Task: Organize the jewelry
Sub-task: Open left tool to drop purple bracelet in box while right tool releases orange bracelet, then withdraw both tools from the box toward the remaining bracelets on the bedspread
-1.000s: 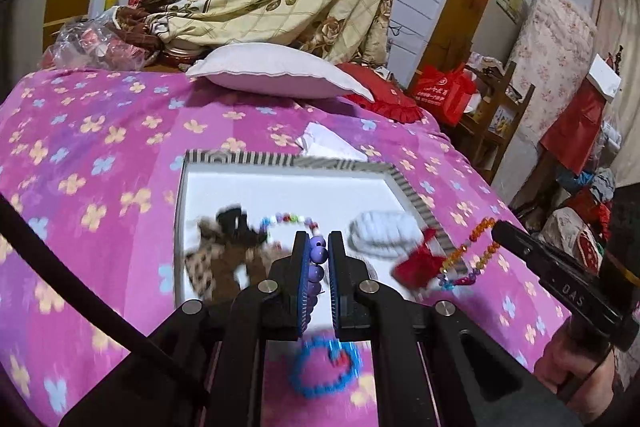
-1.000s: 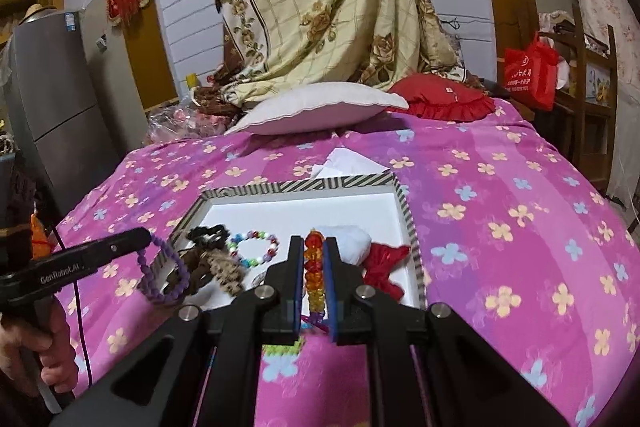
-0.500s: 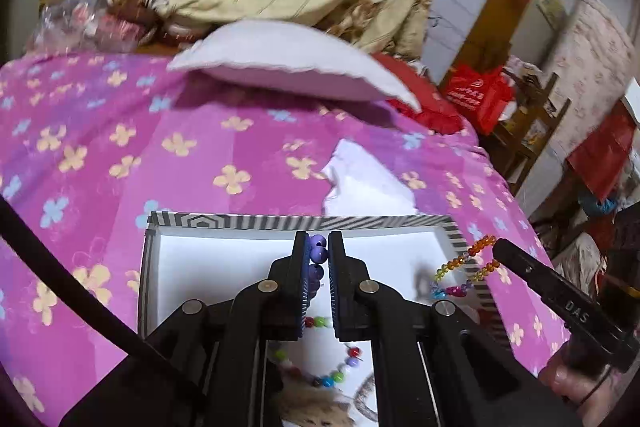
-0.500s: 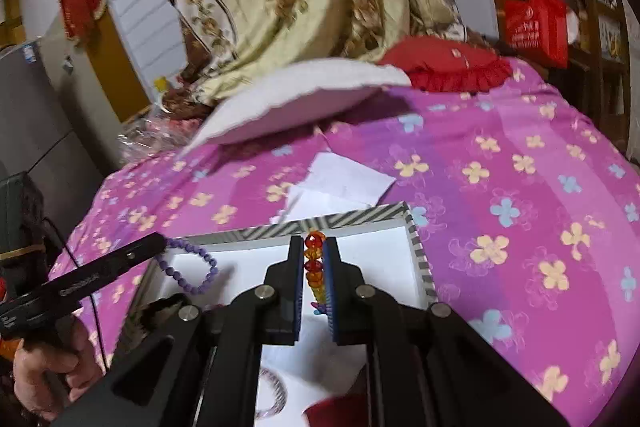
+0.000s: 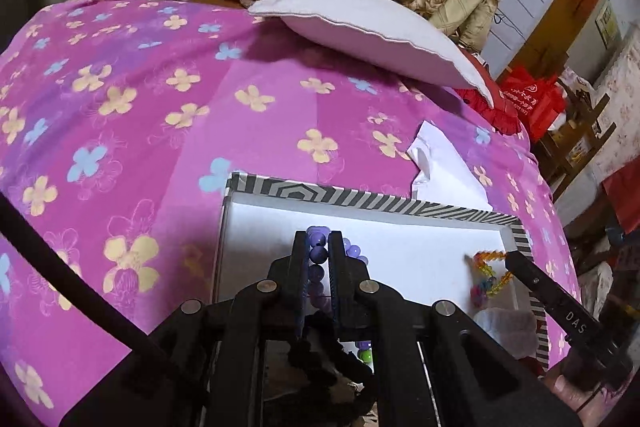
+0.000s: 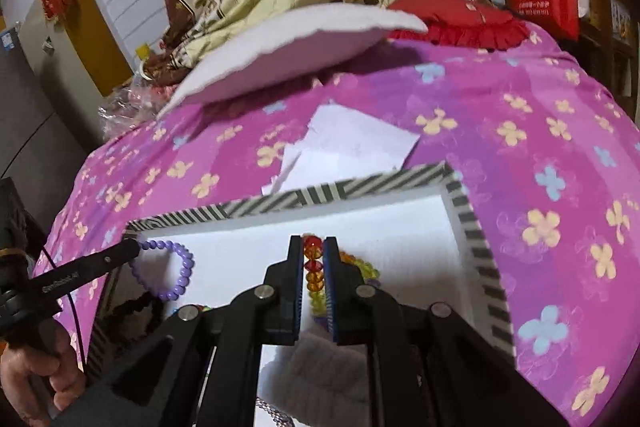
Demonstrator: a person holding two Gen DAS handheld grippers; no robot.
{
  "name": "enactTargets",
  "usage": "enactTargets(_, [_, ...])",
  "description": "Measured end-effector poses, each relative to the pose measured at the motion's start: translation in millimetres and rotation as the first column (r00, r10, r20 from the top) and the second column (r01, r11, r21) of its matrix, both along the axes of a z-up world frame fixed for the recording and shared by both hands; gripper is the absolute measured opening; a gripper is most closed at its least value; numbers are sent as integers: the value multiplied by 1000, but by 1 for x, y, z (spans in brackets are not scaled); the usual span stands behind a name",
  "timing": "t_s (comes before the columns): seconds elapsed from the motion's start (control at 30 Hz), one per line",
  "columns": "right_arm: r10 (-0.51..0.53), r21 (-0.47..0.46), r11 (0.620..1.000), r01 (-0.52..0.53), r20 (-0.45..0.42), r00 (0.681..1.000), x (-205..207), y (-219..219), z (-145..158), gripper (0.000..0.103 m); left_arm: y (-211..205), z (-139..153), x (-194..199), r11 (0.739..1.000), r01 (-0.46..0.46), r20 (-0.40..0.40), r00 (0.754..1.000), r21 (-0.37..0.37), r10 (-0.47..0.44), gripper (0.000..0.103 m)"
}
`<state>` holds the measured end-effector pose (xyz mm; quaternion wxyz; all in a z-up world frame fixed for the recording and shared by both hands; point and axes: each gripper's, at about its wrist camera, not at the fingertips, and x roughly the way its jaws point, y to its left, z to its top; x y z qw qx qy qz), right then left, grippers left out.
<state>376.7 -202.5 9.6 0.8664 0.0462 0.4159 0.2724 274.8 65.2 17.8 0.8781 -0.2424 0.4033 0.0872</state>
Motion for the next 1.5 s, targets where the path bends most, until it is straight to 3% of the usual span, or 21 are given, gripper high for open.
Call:
enactTargets(0.13, [1,1,1000,-1,16,1000,-3,-1,4,19,-5,2,0,1000,9,0,1000,25,-9,0])
enactTargets(0.27, [-1,3,1000,1,26,1000,-6,-5,9,21,-2,3,-2,1000,-5,-2,1000,6,5,14])
enactTargets(0.43, [-8,-33,999,11,66,998,-26,-15,20,21,1,8,-10,1000,-16,10,1000,-23,16,16])
enactTargets(0.57, [-1,-48,999,7,106,994,-58,-33,32,21,-6,22,-34,999,-31,56,998,-24,32,16])
enactTargets(0.7, [20,-61,998,-12,131,991,-101,-56,40,25,-30,38,-65,1000,8,85,996,20,-9,16])
enactTargets(0.9, [47,-77,996,-37,131,990,-179,-102,30,40,-69,51,-133,995,62,113,991,75,-70,16])
enactTargets(0.97, [59,-88,995,-51,92,994,-196,-113,19,42,-83,45,-163,993,96,125,987,65,-104,20])
enactTargets(1.03, [79,-128,989,-70,65,995,-208,-120,11,43,-98,32,-185,989,126,81,988,72,-132,21])
enactTargets(1.13, [92,-186,979,-85,32,995,-207,-123,-3,56,-118,17,-202,975,200,75,975,96,-208,21])
enactTargets(1.27, [70,-228,971,-77,-38,997,-196,-126,-23,56,-126,-16,-194,971,217,-11,976,97,-217,21])
enactTargets(1.5, [81,-269,959,-87,-34,996,-193,-113,-31,59,-132,-27,-175,971,195,-11,981,135,-195,21])
